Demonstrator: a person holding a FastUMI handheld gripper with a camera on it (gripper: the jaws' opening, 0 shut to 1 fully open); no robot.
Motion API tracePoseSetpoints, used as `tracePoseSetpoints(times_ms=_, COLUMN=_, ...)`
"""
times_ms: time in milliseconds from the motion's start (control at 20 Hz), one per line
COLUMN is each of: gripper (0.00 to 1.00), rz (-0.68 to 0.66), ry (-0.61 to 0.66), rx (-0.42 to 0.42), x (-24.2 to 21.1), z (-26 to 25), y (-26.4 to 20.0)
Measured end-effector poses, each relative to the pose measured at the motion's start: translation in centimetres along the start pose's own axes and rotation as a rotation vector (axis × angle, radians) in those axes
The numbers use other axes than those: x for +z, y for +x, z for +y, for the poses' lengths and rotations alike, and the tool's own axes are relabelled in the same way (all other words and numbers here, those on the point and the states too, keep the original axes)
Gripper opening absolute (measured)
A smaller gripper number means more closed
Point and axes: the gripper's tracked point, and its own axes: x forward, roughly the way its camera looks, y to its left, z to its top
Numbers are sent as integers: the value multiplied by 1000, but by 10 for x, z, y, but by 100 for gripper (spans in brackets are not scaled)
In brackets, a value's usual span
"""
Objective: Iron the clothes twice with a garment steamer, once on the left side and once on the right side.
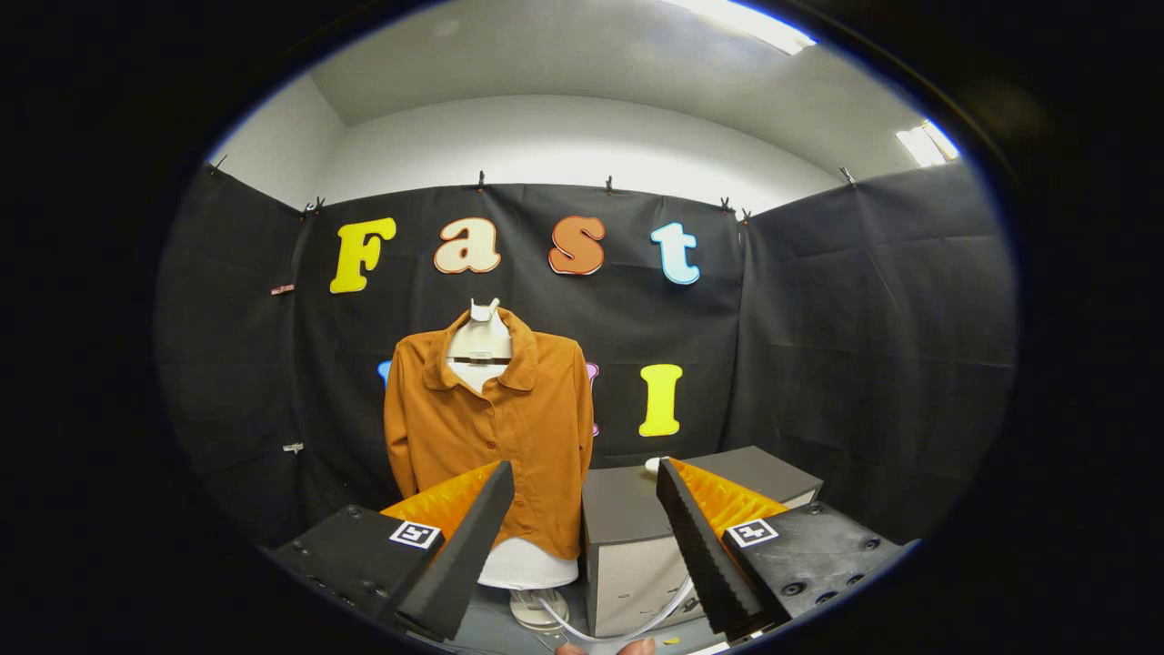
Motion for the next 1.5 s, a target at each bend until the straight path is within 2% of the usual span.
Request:
tracePoseSetpoints(times_ms=350, gripper=98, rz=7, ry=3, rx=-3, x=-2, z=-5, y=3)
tracePoseSetpoints(times_ms=700, gripper=98, rz=24, ry=4, rx=-4, x=-5, z=-33, y=33)
tracePoseSetpoints(times_ms=1050, gripper=98, rz=287, ry=43, rx=0, x=-72, z=-93, y=112)
tracePoseSetpoints(times_ms=1250, gripper=99, rz=415, ry=61, rx=28, x=-110, z=-124, y=159)
tracePoseSetpoints(times_ms=1500, gripper=99, rz=582, ry=56, rx=18, x=-178, z=-170, y=217)
